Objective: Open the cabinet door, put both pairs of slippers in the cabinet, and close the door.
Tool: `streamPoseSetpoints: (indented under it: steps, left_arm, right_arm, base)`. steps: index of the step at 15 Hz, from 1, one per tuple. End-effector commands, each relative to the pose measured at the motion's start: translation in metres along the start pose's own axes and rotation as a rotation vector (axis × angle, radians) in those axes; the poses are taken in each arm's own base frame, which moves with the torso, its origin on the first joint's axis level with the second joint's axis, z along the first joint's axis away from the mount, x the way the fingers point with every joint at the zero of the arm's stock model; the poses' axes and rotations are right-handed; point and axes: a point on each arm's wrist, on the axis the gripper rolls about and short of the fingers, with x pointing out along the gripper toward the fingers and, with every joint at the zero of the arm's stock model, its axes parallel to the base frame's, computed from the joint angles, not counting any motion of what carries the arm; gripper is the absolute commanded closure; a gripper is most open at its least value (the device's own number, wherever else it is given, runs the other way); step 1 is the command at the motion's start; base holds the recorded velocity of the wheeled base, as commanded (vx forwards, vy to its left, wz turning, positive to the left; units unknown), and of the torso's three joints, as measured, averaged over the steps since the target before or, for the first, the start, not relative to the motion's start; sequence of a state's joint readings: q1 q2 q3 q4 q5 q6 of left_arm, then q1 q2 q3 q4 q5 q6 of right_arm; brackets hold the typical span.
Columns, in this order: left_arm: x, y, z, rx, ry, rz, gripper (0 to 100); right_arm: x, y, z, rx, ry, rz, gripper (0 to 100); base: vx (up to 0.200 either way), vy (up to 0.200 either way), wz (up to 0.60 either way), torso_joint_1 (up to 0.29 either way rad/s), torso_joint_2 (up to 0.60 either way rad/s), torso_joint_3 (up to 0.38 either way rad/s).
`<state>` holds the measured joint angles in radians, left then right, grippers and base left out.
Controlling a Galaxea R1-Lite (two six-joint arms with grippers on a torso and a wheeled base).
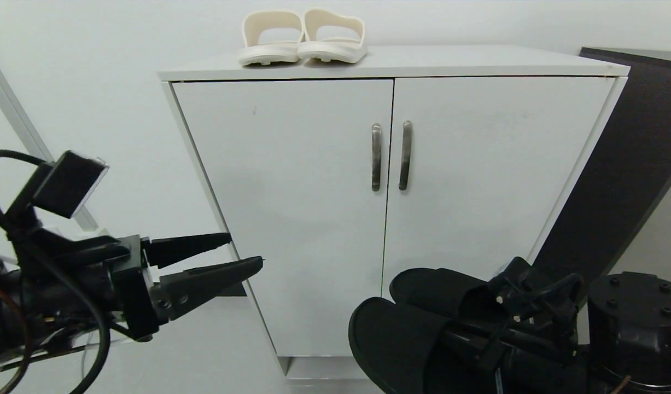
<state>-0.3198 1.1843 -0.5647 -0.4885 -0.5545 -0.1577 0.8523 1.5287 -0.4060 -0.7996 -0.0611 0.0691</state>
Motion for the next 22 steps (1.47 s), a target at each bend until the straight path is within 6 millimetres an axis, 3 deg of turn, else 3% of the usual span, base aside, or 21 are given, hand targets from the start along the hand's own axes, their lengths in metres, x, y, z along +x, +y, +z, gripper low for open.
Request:
streamPoseSetpoints:
  steps: [1, 2, 8, 12, 16, 22]
  left_arm:
    - [0.033, 0.007, -0.004, -0.021, 0.045, -0.029, 0]
    - [0.053, 0.005, 0.000, -0.039, 0.032, -0.041, 0]
    - [0.096, -0.002, 0.030, -0.018, 0.013, -0.259, 0]
    - [0.135, -0.029, 0.047, -0.100, 0.026, -0.436, 0]
    - [0.169, -0.042, 0.069, -0.089, -0.040, -0.407, 0]
    - [0.190, -0.040, 0.085, -0.084, -0.069, -0.282, 0]
  right_arm:
    - [0.001, 0.000, 0.000, 0.000, 0.000, 0.000, 100]
    - [0.001, 0.000, 0.000, 0.000, -0.001, 0.002, 100]
    - [0.005, 0.000, -0.002, 0.005, 0.003, 0.020, 100]
    - [0.003, 0.000, -0.001, 0.005, -0.007, 0.021, 100]
    - [0.004, 0.000, -0.002, 0.005, -0.007, 0.021, 100]
    - [0.003, 0.000, -0.001, 0.006, -0.010, 0.018, 100]
  base:
    - [0.000, 0.000, 0.00, 0.000, 0.00, 0.000]
    - [0.000, 0.000, 0.00, 0.000, 0.00, 0.000]
    - [0.000, 0.000, 0.00, 0.000, 0.00, 0.000]
    - [0.000, 0.000, 0.00, 0.000, 0.00, 0.000]
    - [0.000, 0.000, 0.00, 0.000, 0.00, 0.000]
    - [0.000, 0.000, 0.00, 0.000, 0.00, 0.000]
